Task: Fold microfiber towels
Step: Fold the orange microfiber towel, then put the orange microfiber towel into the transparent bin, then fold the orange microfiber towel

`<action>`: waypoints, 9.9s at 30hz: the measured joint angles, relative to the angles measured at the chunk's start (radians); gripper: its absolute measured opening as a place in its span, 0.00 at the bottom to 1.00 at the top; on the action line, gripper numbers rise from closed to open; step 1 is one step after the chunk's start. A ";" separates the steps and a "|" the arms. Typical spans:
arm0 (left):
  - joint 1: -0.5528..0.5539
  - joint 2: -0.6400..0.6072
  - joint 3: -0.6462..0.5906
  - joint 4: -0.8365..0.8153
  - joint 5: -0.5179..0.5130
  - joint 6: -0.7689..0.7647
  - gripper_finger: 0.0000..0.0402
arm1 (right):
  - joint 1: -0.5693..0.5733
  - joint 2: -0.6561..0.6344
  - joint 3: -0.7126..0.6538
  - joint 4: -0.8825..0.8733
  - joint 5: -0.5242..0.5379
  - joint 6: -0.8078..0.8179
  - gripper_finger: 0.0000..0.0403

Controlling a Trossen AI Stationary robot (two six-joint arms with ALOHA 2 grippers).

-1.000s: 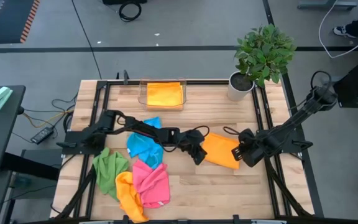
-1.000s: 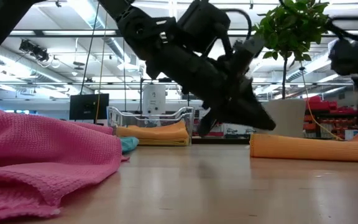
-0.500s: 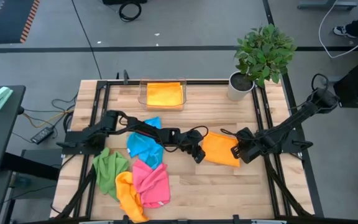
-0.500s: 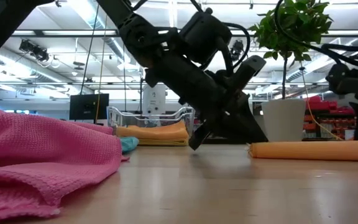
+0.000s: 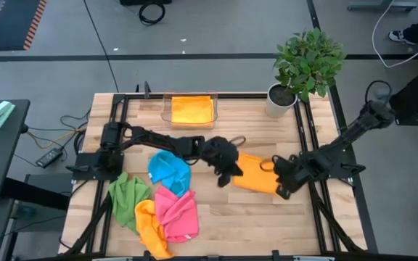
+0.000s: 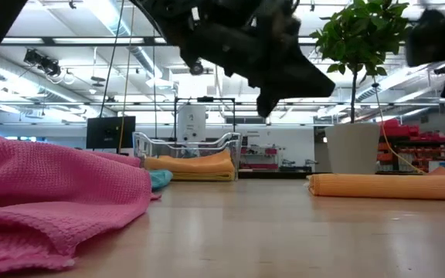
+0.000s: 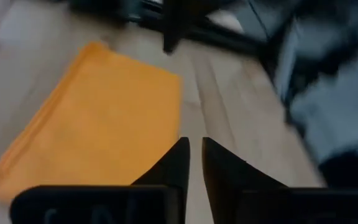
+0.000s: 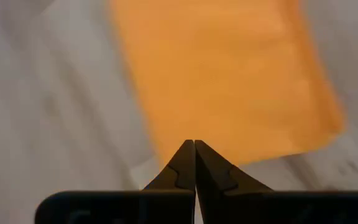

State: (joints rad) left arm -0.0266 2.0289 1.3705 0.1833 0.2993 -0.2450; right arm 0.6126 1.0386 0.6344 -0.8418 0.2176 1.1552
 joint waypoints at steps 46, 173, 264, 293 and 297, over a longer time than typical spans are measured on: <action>-0.135 0.166 -0.001 -0.071 -0.329 0.680 0.60 | 0.358 0.452 0.003 0.172 0.264 -0.198 0.59; 0.837 -0.303 -0.229 -0.643 -0.436 0.427 0.10 | -1.234 1.077 1.143 0.319 -0.271 -1.335 0.19; -0.638 -0.775 -0.605 -0.819 -0.135 -0.616 0.67 | -0.111 0.223 0.290 0.299 -0.039 -0.310 0.00; -0.693 -0.635 -0.655 -0.827 -0.317 -1.184 0.13 | 0.118 0.206 0.257 0.355 0.202 -0.207 0.01; -0.687 -0.675 -0.581 -0.886 -0.330 -1.136 0.04 | 0.123 0.206 0.257 0.354 0.191 -0.212 0.02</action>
State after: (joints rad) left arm -0.7135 1.3542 0.7893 -0.7026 -0.0307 -1.3813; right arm 0.7352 1.2449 0.8917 -0.4877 0.4088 0.9432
